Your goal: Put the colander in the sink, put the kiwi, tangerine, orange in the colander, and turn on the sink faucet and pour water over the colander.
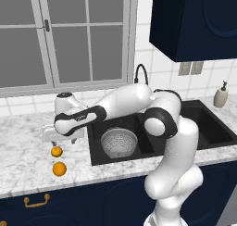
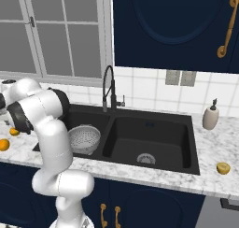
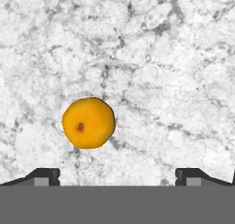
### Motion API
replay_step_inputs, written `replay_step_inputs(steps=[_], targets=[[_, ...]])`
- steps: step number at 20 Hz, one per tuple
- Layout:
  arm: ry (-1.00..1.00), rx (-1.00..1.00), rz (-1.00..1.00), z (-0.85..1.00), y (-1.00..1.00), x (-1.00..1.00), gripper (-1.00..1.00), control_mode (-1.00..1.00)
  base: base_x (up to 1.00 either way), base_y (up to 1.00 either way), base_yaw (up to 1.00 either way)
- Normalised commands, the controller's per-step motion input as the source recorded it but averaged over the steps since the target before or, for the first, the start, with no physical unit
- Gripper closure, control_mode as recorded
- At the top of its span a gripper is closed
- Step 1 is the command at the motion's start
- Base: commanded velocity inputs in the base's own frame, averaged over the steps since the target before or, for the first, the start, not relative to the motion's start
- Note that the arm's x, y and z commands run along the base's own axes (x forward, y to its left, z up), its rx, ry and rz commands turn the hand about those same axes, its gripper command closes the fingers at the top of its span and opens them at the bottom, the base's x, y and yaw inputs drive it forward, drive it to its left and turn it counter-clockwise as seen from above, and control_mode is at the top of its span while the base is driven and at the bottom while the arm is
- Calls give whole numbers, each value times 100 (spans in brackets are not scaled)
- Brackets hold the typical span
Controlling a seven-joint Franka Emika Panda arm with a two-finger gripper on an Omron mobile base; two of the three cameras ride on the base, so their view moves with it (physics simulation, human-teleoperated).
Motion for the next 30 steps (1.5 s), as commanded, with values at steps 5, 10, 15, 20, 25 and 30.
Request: replay_step_inputs(steps=[5,10,15,20,25,30], targets=[[0,0,0,0,37,2,-100,-100,0,0,0],[0,0,1,-15,18,12,-100,-100,0,0,0],[0,0,3,-25,0,2,-100,-100,0,0,0],[0,0,2,-19,0,0,-100,-100,0,0,0],[0,0,2,-21,0,0,-100,-100,0,0,0],[0,0,1,-18,0,0,-100,-100,0,0,0]])
